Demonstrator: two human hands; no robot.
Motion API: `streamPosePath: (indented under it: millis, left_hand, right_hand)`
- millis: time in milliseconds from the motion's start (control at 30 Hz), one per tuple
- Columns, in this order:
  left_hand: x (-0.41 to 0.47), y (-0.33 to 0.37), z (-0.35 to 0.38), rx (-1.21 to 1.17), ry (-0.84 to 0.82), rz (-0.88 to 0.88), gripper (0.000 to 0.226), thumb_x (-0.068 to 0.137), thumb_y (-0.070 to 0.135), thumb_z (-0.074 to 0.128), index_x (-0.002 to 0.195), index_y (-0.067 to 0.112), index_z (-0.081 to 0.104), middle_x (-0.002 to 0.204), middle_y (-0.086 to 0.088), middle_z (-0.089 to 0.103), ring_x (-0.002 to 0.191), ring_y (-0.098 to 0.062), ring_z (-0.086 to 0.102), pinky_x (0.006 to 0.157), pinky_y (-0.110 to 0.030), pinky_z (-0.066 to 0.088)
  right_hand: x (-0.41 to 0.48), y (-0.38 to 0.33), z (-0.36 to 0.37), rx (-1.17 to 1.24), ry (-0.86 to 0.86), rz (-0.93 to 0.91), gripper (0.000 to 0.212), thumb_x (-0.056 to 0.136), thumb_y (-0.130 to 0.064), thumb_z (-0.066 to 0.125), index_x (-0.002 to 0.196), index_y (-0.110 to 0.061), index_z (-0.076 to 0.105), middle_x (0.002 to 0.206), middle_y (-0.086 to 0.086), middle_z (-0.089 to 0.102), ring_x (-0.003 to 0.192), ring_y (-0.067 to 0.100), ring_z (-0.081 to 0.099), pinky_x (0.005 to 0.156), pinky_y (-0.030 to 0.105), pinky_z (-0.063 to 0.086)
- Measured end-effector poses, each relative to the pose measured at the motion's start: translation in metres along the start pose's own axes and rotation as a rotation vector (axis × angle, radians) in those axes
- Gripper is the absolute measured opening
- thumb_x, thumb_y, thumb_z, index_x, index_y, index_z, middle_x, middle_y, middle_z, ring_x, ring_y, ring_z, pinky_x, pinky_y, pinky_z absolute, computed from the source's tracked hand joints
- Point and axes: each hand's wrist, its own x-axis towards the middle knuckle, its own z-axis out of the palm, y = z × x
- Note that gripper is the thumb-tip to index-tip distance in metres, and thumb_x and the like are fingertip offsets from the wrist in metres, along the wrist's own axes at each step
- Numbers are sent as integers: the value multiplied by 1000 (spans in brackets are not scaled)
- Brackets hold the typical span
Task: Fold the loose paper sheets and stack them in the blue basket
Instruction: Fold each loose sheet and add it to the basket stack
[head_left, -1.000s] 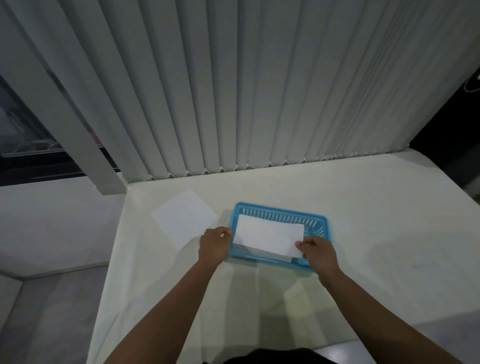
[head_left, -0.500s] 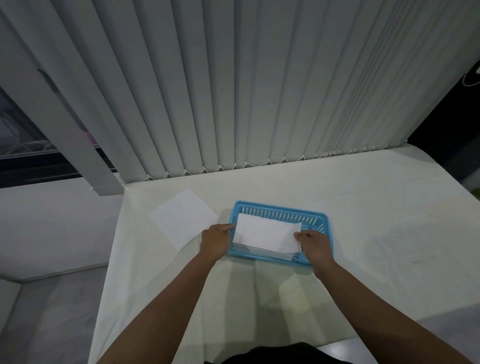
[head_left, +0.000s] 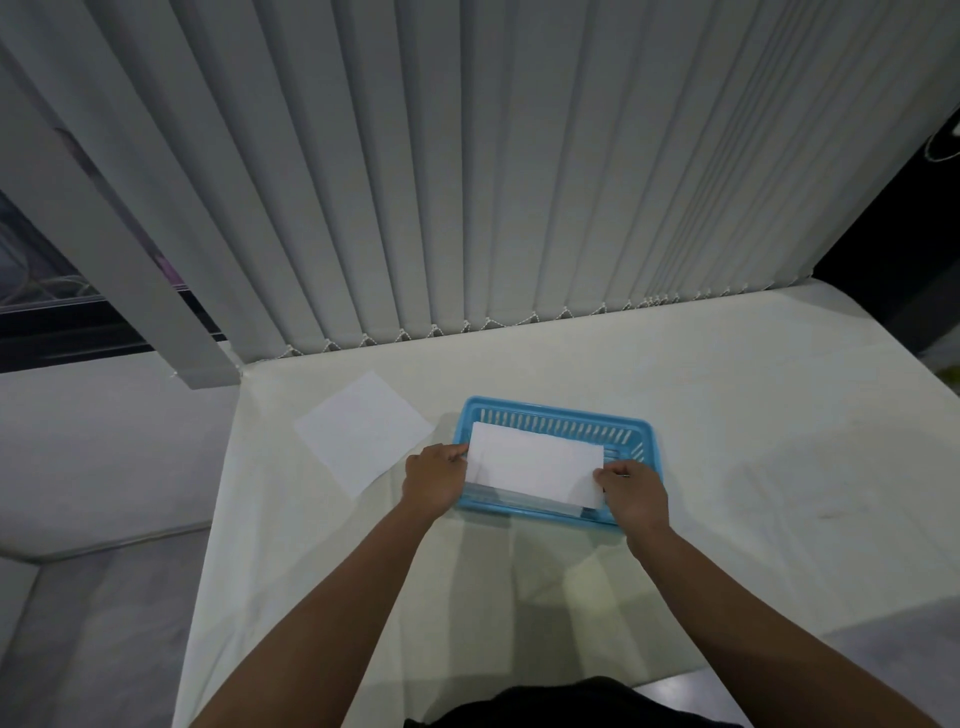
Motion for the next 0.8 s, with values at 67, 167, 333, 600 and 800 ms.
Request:
streamPosePath:
  millis: [67,167,333,600,800]
  left_hand:
    - [0,0,0,-1,1,-1,44,95,23,32,130,31,57,142,1,54,130,-26,43,111,-41,34]
    - [1,0,0,1,2,12,44,95,21,32,131,27,57,142,-1,53,130,-26,44,112,-39,32]
    - [1,-1,-1,9,-7,39,44,97,20,32,132,25,56,142,-3,52,130,-24,45,113,-40,30]
    - [1,-3,2,-20,-22,33,43,97,27,32,136,27,51,126,-5,59,119,-29,48,103,-48,42]
    - [2,-4,4,32,20,55,44,98,27,34,140,23,47,125,-5,58,121,-30,45,106,-44,40]
  right_hand:
    - [1,0,-1,6,-12,2,10,85,-16,60,84,-10,69,94,10,70,85,27,62,73,30,43]
    - [0,-4,2,25,-30,-14,9,86,-15,61,82,-10,67,91,9,68,83,25,60,72,30,43]
    - [-2,-8,11,45,-34,-18,9,86,-15,61,80,-11,67,87,7,67,87,26,62,85,41,49]
    - [0,-5,15,99,-28,26,11,86,-16,63,89,-8,70,96,9,70,87,25,61,84,39,49]
    - [-2,-7,15,51,-16,3,14,87,-22,62,94,-11,66,104,8,70,92,25,62,89,42,50]
